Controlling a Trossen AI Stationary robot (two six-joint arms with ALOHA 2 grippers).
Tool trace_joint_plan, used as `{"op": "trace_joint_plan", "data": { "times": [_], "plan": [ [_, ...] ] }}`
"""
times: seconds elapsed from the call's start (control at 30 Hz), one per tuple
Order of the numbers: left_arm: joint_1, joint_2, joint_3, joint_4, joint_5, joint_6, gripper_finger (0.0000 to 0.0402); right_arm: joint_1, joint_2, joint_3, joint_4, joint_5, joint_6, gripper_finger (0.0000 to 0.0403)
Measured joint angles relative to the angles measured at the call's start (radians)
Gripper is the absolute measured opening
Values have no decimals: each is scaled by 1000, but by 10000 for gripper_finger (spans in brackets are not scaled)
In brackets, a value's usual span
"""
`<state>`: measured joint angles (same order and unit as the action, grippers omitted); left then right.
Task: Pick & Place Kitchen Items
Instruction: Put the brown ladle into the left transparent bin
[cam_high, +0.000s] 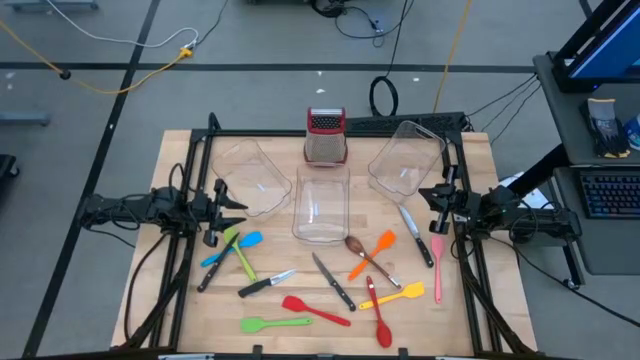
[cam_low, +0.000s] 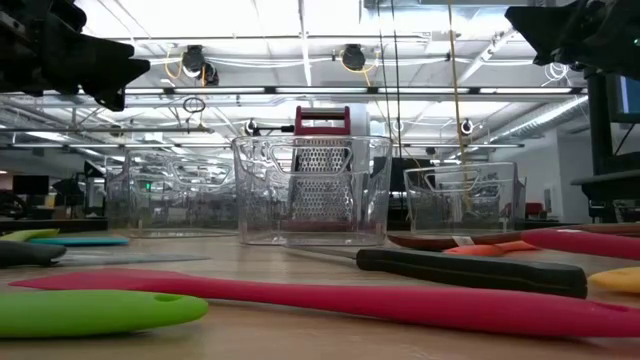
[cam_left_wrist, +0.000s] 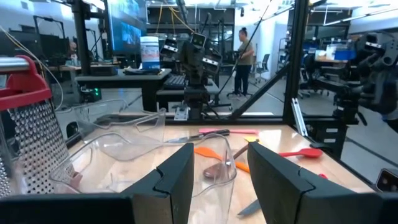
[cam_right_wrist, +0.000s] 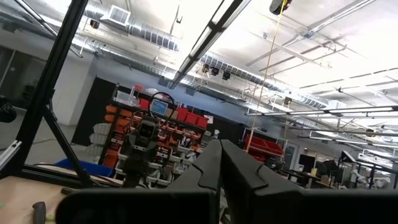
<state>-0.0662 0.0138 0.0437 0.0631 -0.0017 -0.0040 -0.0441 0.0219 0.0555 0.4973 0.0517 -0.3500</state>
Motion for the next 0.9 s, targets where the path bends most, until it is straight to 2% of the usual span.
{"op": "trace_joint_plan", "data": {
  "times": [0.27, 0.4, 0.53, 0.77, 0.9],
  "plan": [
    [0, 0, 0, 2, -1, 0, 152, 0, 0, 0, 0, 0, 7, 4],
    [0, 0, 0, 2, -1, 0, 152, 0, 0, 0, 0, 0, 99, 4],
    [0, 0, 0, 1, -1, 0, 152, 0, 0, 0, 0, 0, 262, 4],
    [0, 0, 0, 0, -1, 0, 152, 0, 2, 0, -3, -3, 324, 4],
    [0, 0, 0, 0, -2, 0, 152, 0, 2, 0, -5, -4, 427, 4]
  ]
}}
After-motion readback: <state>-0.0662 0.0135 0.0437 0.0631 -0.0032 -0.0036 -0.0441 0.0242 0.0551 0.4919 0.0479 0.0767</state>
